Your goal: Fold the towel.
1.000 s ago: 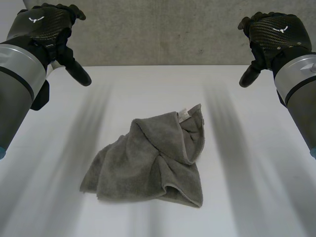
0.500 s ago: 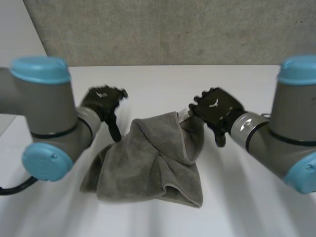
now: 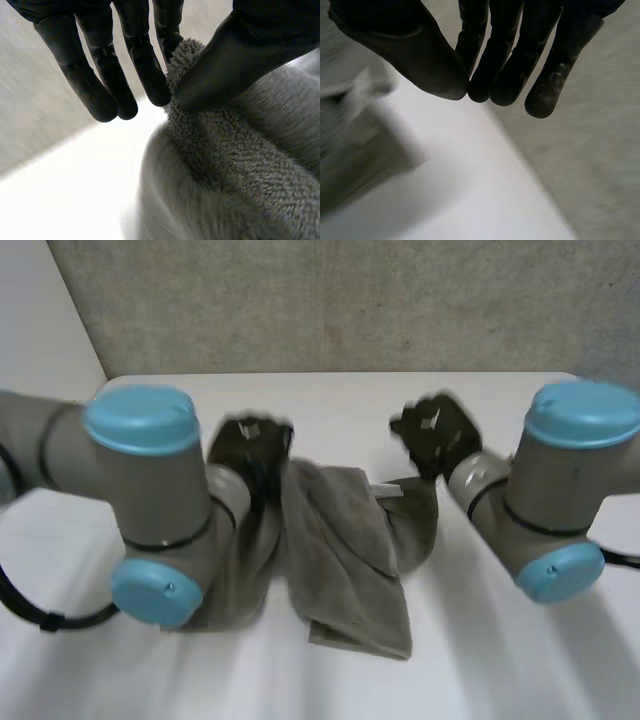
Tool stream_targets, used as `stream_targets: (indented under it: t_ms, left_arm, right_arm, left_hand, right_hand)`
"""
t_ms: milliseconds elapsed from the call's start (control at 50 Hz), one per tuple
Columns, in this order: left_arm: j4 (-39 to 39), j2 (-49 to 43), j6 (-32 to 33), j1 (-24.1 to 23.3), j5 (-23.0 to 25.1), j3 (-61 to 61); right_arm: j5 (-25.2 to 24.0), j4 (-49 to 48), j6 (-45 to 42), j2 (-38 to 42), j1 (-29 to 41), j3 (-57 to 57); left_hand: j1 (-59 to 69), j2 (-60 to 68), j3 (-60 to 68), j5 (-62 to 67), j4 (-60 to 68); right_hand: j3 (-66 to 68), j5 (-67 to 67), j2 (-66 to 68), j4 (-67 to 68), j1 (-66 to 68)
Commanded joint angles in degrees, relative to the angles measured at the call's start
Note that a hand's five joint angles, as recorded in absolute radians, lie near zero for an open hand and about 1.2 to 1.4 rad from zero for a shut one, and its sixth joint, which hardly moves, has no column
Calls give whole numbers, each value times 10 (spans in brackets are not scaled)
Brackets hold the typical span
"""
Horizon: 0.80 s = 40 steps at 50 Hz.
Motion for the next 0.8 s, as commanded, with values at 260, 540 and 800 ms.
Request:
stream_targets:
  t_ms: [260,540,800]
  left_arm:
    - [24,188,-40,-35,-90,-153]
    - [30,197,-38,-53,-83,-213]
    - [-109,180,-34,-166,-53,-213]
  right_arm:
    - [-12,54,106,-102,0,36]
    - [-34,81,58,-75,-9,97]
    - [-36,81,56,-75,-10,105]
  left_hand:
    - [-2,-59,-87,-153,-73]
    - [-29,-86,-114,-180,-100]
    - [-523,-580,-608,-674,-594]
  right_hand:
    - [36,26,38,33,31]
    - [-196,-205,-194,-198,-200]
    - [-345,-355,-343,-348,-350]
